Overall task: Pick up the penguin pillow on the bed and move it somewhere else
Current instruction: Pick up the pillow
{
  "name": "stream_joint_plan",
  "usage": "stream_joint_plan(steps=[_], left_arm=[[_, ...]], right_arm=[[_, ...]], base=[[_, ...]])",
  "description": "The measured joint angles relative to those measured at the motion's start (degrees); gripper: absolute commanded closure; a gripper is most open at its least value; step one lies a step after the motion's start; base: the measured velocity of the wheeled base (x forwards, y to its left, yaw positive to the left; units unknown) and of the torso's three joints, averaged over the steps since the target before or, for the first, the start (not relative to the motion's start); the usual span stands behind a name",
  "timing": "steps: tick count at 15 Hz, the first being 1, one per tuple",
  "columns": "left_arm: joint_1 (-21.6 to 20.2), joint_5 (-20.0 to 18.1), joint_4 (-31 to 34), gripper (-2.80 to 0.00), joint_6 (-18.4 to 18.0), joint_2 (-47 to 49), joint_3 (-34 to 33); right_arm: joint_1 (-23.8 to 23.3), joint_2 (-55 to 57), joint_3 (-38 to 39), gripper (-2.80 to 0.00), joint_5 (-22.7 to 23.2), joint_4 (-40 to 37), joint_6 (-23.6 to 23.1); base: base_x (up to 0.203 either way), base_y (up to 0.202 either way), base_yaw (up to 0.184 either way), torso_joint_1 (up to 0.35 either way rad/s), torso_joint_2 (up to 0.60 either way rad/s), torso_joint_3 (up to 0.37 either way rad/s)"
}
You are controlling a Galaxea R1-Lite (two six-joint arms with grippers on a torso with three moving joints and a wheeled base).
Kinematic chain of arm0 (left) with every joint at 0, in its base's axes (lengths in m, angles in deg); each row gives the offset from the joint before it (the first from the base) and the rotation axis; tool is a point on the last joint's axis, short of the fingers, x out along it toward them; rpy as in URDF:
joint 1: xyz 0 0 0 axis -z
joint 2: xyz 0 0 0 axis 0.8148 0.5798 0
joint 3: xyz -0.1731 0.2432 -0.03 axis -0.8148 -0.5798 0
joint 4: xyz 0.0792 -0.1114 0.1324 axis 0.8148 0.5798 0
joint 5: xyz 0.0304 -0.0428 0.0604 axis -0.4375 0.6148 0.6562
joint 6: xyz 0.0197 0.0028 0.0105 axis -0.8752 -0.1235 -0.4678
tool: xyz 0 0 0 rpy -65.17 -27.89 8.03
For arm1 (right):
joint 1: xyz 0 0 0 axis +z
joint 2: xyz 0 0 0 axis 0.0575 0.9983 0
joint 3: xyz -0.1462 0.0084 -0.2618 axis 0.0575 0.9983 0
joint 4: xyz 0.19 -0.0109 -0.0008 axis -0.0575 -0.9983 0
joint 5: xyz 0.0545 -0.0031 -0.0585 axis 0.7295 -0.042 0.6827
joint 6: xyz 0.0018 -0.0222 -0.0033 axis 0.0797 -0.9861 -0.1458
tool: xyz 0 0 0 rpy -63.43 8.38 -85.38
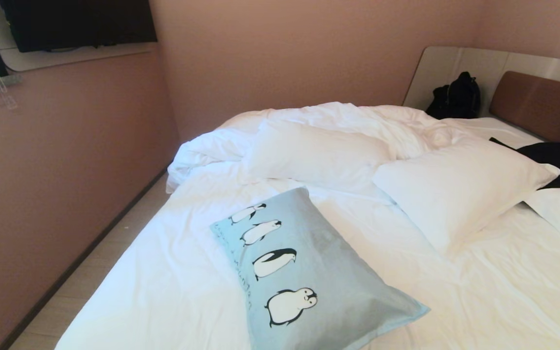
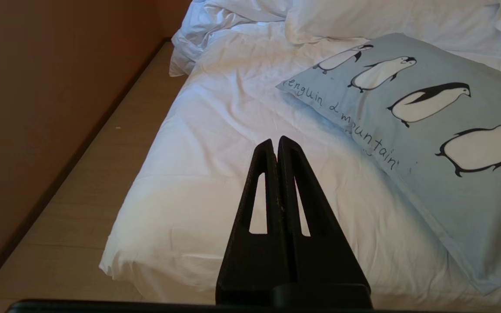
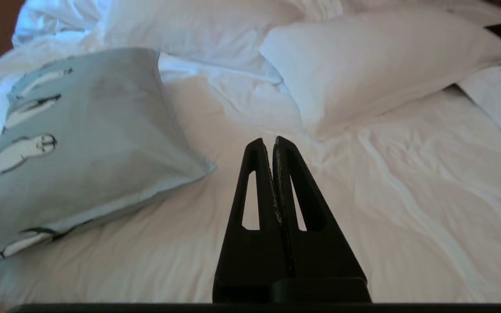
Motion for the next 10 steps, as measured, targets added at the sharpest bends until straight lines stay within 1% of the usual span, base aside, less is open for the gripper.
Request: stream_joint_plan(steps=[4,7,10], left_arm=[[0.0,0.0,0.0,0.0,0.0,0.0,0.0],[0.0,0.0,0.0,0.0,0.0,0.0,0.0],[0.0,0.0,0.0,0.0,0.0,0.0,0.0]], right_arm=[[0.0,2.4,-8.6,0.0,0.2,-3.7,0.0],[0.0,9.8,-13.6,0.0,0.3,-5.0,0.3],[0.0,20.1,-15.8,0.0,0.3,-3.5,0.3]], base=[[0.0,0.0,0.0,0.0,0.0,0.0],[0.0,0.0,0.0,0.0,0.0,0.0],[0.0,0.0,0.0,0.0,0.0,0.0]])
